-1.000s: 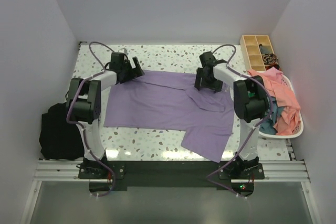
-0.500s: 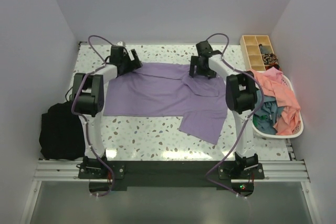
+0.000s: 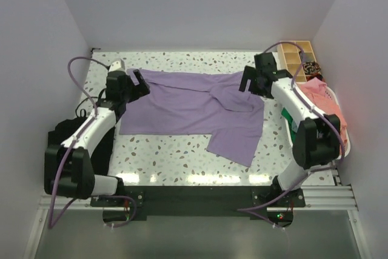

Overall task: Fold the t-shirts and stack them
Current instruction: Grap the side of the flattened tshirt closest away from the robot with both arms

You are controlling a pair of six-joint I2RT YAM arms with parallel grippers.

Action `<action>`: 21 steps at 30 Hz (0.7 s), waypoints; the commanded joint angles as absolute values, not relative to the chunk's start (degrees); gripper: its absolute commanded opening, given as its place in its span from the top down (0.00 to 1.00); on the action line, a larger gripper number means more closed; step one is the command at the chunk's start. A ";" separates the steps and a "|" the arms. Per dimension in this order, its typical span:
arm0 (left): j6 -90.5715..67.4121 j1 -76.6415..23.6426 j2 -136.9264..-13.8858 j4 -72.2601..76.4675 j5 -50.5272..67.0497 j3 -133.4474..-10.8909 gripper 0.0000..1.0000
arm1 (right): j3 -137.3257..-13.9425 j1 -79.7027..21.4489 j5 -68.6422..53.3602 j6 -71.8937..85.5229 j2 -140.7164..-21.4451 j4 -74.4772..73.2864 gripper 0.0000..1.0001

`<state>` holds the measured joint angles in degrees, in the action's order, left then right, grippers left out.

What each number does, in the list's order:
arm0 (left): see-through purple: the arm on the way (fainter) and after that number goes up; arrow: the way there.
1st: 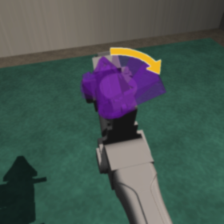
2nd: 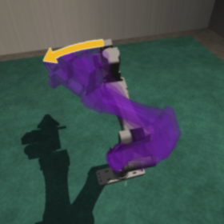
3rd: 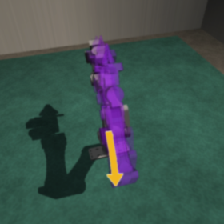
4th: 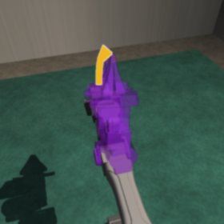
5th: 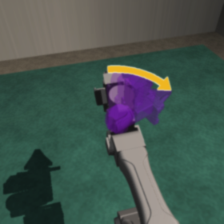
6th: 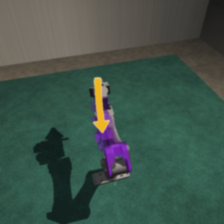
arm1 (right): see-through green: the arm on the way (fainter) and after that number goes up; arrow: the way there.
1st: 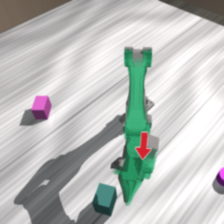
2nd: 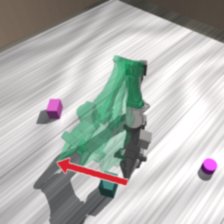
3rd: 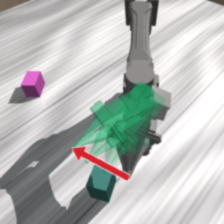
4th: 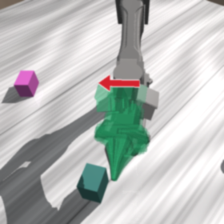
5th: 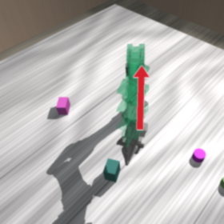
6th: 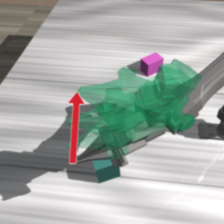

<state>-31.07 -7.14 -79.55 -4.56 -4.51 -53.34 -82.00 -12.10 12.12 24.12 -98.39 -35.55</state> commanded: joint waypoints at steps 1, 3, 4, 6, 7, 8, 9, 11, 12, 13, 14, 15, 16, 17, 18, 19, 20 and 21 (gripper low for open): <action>-34.88 -7.29 -73.84 -11.58 -0.88 -42.12 0.00 | -66.65 -12.74 5.11 29.88 -88.82 -40.08 0.01; -35.50 -7.29 -68.77 -13.26 -2.36 -37.74 0.00 | -59.35 -12.66 4.31 32.33 -84.05 -40.78 0.01; -36.55 -7.29 -67.08 -15.01 -3.07 -36.40 0.00 | -57.33 -12.74 3.78 33.13 -81.85 -41.13 0.01; -37.79 -7.29 -63.04 -16.78 -5.17 -33.16 0.00 | -51.87 -13.71 2.99 36.64 -75.43 -42.36 0.01; -39.45 -7.29 -62.06 -18.96 -6.14 -32.44 0.00 | -50.29 -14.58 2.99 37.87 -73.67 -42.71 0.01; -40.42 -7.29 -61.27 -20.20 -7.28 -31.91 0.00 | -47.75 -16.16 3.51 39.19 -70.43 -44.02 0.01; -41.21 -7.29 -59.95 -20.91 -8.43 -30.77 0.00 | -46.68 -17.13 3.86 41.90 -69.18 -44.64 0.01; -43.23 -7.29 -58.72 -23.11 -10.27 -30.06 0.00 | -43.61 -19.32 5.09 45.15 -66.89 -46.39 0.01; -43.85 -7.29 -58.19 -23.55 -11.50 -29.36 0.00 | -42.81 -19.68 5.62 45.87 -65.32 -47.02 0.01; -44.21 -7.21 -57.92 -23.82 -12.04 -29.18 0.00 | -42.02 -19.86 6.15 46.23 -64.69 -47.54 0.01; -44.56 -7.21 -57.66 -24.17 -12.82 -29.18 0.00 | -40.36 -19.95 6.59 47.01 -64.25 -48.42 0.01; -45.00 -7.21 -57.57 -24.43 -13.96 -29.01 0.00 | -39.47 -19.95 6.24 47.20 -63.29 -48.60 0.01; -45.61 -7.21 -57.74 -24.78 -14.50 -29.00 0.00 | -38.51 -20.13 5.89 47.46 -62.85 -48.52 0.01; -45.88 -7.12 -58.18 -24.96 -15.20 -28.92 0.00 | -36.23 -20.13 5.37 47.98 -62.32 -47.65 0.01; -46.40 -7.12 -58.71 -25.22 -16.68 -28.92 0.00 | -35.34 -20.13 5.01 48.34 -61.79 -47.11 0.01; -47.10 -6.16 -59.32 -25.49 -16.70 -28.83 0.00 | -34.55 -20.04 4.84 48.51 -61.09 -46.41 0.01; -46.67 -5.28 -59.85 -24.97 -16.18 -28.83 0.00 | -33.41 -20.13 4.83 48.69 -61.08 -45.71 0.01; -46.15 -4.32 -61.16 -24.44 -14.43 -28.65 0.00 | -33.31 -20.04 4.92 48.95 -61.08 -44.49 0.01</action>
